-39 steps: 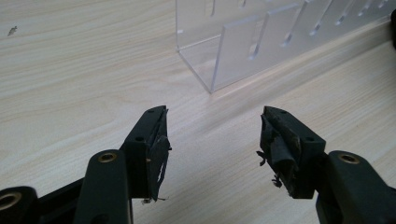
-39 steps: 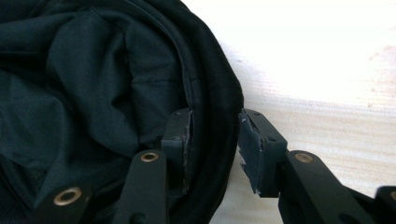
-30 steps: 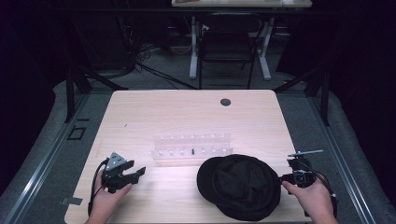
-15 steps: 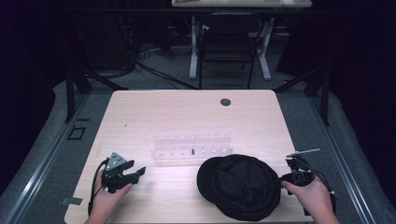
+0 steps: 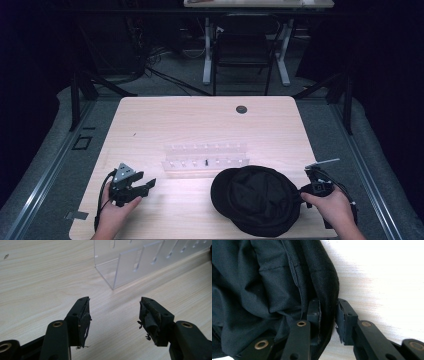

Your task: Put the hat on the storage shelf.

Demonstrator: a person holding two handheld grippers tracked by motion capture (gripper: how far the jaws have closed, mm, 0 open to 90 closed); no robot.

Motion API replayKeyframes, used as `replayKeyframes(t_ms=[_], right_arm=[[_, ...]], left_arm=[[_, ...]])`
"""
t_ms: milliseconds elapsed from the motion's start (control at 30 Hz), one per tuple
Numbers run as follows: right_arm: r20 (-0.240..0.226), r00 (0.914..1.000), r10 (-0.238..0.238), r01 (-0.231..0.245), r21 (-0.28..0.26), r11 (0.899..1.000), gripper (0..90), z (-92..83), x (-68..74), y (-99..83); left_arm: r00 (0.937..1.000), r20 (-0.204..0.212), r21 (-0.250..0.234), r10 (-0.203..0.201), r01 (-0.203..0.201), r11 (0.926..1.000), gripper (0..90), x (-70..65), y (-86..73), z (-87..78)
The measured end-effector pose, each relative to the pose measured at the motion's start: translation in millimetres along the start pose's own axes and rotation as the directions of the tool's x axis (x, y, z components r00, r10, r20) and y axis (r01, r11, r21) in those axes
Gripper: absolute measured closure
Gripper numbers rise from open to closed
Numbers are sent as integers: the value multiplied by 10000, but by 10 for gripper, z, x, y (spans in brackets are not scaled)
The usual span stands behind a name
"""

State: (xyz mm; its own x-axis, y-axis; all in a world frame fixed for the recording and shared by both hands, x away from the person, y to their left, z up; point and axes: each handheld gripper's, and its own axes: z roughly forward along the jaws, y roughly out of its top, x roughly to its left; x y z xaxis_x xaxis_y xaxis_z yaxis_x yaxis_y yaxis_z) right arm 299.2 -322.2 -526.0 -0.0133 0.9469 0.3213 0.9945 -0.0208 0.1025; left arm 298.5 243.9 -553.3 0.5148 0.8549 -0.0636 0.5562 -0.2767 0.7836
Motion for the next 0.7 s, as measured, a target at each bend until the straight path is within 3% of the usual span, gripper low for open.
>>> replayKeyframes(t_ms=[433,667,700], right_arm=[[-505,9987,21,-2,374,9993,859,11,-7,43],[-774,9969,117,-90,352,9993,875,-5,-34,36],[-949,9948,363,-357,82,9993,877,11,-36,23]], left_arm=[[10000,-39,-102,-86,85,9999,421,7,-2,-1],[9999,-71,-125,-101,100,9999,421,10,-2,-4],[9999,-75,-123,-104,103,9999,421,11,-2,-4]])
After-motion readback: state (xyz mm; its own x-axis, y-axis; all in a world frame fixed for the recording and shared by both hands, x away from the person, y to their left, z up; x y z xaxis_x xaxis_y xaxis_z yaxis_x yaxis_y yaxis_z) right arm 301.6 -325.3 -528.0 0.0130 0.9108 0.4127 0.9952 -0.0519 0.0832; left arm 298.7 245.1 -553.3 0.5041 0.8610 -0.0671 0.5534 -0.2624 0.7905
